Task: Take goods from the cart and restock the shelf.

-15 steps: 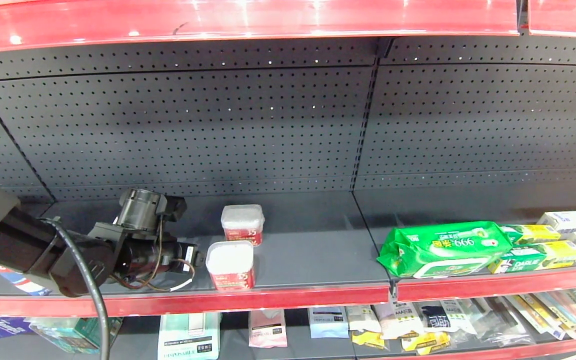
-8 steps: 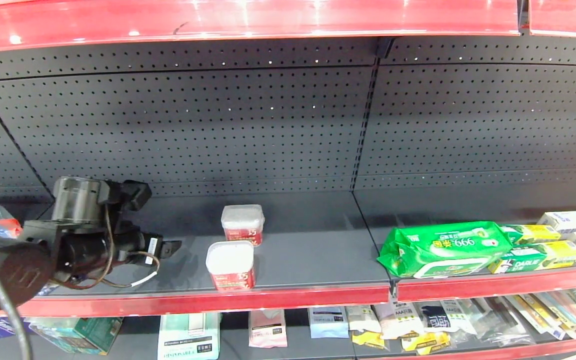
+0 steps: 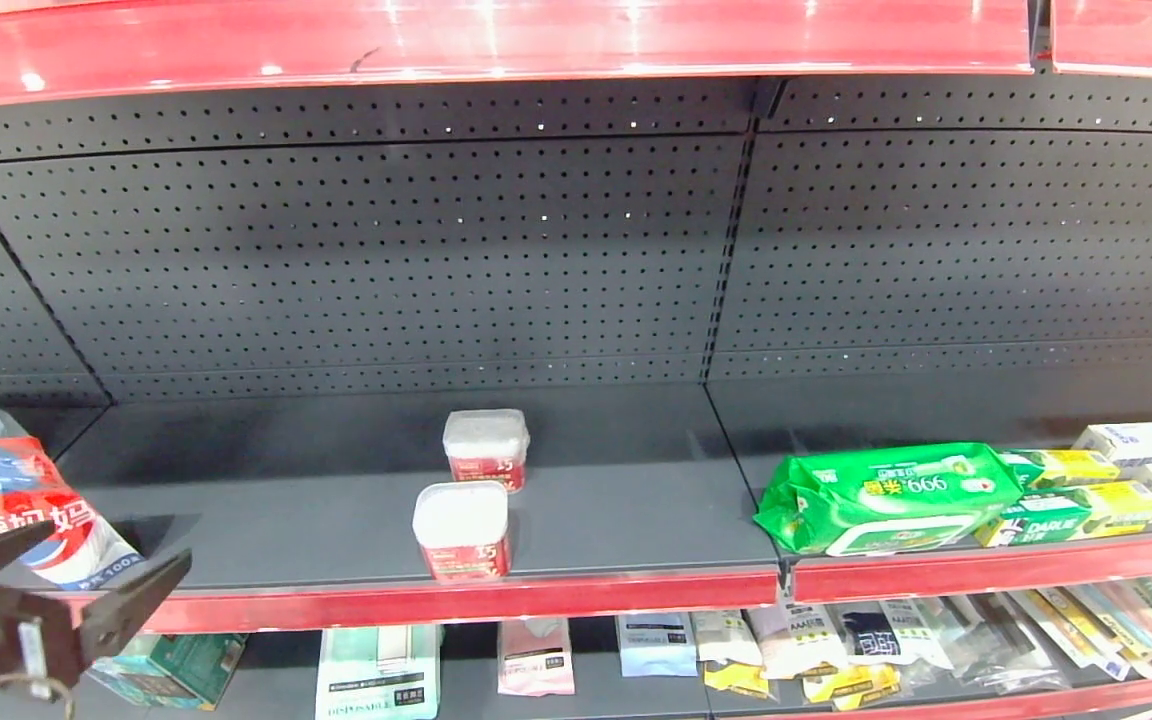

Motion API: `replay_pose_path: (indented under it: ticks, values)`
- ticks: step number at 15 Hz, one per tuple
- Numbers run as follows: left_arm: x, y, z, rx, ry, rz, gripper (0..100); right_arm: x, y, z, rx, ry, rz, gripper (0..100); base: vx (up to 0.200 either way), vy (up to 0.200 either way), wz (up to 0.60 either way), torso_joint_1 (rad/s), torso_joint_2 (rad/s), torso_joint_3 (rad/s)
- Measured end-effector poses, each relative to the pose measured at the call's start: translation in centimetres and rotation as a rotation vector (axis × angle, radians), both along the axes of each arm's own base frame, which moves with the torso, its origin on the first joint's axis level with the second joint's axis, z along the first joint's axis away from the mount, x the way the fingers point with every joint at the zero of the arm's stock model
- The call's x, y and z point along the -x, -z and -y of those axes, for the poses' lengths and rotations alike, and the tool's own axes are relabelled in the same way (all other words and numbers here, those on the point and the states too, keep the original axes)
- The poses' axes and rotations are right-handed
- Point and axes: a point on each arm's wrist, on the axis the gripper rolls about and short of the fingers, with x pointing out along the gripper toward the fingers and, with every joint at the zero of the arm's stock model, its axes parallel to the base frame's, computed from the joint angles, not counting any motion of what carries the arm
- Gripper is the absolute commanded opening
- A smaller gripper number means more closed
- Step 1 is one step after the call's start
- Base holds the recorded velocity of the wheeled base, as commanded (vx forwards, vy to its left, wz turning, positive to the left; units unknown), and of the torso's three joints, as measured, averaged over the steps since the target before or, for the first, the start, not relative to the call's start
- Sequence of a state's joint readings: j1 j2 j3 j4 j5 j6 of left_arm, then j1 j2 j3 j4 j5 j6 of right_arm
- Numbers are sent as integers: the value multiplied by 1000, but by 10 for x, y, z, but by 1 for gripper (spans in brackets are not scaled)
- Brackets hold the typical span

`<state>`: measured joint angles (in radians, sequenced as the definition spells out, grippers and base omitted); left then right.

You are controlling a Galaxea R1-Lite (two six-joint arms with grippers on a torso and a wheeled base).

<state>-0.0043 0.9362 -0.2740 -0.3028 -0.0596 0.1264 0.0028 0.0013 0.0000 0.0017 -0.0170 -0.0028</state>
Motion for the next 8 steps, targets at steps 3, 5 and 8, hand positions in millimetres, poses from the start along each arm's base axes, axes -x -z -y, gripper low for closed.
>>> replay_pose_path:
  ticks: [3, 5, 8]
  values:
    - [50, 17, -1, 22, 18, 106, 100, 0, 0, 0, 0, 0, 0, 100, 0, 0, 0, 0, 0, 0]
    - [77, 34, 0, 24, 11, 170, 100, 0, 0, 0, 0, -1, 0, 100, 0, 0, 0, 0, 0, 0]
    - [108, 61, 1, 44, -17, 248, 100, 0, 0, 0, -1, -1, 0, 100, 0, 0, 0, 0, 0, 0]
